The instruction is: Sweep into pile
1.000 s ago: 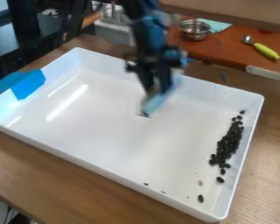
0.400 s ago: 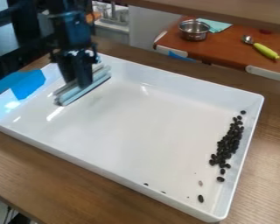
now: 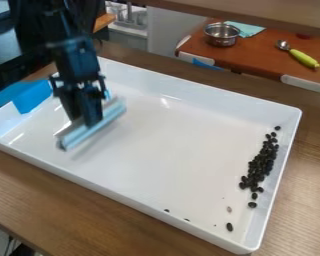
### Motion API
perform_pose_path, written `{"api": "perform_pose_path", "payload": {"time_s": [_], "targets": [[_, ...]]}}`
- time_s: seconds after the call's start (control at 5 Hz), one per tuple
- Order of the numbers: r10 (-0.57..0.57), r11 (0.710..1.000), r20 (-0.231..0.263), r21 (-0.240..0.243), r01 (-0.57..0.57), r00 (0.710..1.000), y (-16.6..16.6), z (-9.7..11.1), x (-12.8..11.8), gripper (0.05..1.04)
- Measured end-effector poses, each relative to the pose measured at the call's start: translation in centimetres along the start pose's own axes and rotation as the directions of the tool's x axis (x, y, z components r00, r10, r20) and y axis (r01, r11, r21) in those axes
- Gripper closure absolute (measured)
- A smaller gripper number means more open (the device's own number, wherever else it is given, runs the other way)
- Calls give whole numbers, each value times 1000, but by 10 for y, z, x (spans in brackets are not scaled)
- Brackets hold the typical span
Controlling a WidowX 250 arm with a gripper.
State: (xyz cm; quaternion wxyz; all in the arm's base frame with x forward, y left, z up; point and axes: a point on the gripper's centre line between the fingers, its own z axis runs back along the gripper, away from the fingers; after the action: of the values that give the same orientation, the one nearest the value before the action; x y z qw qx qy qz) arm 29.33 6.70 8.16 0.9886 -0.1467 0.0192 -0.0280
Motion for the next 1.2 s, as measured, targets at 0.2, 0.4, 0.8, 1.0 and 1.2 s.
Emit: {"api": "perform_pose_path", "payload": {"time_s": [0.2,0.4,0.8,1.0,1.2], "targets": [[-5,1000,-1,-13,5,1000,-32,-22,6,747],[4,1000,30,18,-4,1000,-48,-32,11,747],[-5,1000,58,23,4,998,-92,-48,13,747],[-23,1000,39,-3,23,999,-119,-56,5,747],[-22,1000,38,-13,22,999,-133,-61,2,747]]}}
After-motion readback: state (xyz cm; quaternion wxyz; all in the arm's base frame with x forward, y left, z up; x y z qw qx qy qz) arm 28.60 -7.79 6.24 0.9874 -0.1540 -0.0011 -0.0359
